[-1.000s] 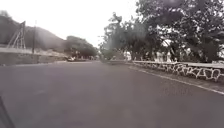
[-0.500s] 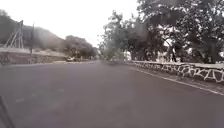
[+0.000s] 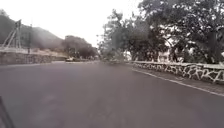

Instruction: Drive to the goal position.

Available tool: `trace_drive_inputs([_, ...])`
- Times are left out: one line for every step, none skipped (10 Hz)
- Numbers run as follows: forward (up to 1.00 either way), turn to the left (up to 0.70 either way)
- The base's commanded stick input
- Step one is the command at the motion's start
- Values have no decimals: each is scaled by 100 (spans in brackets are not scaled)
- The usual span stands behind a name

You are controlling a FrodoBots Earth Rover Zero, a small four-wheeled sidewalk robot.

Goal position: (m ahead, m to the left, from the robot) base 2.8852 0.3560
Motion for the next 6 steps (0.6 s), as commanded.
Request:
trace_drive_inputs([85, 22])
trace_drive_inputs([85, 0])
trace_drive_inputs([85, 0])
trace_drive_inputs([85, 0])
trace_drive_inputs([85, 0])
trace_drive_inputs([85, 0])
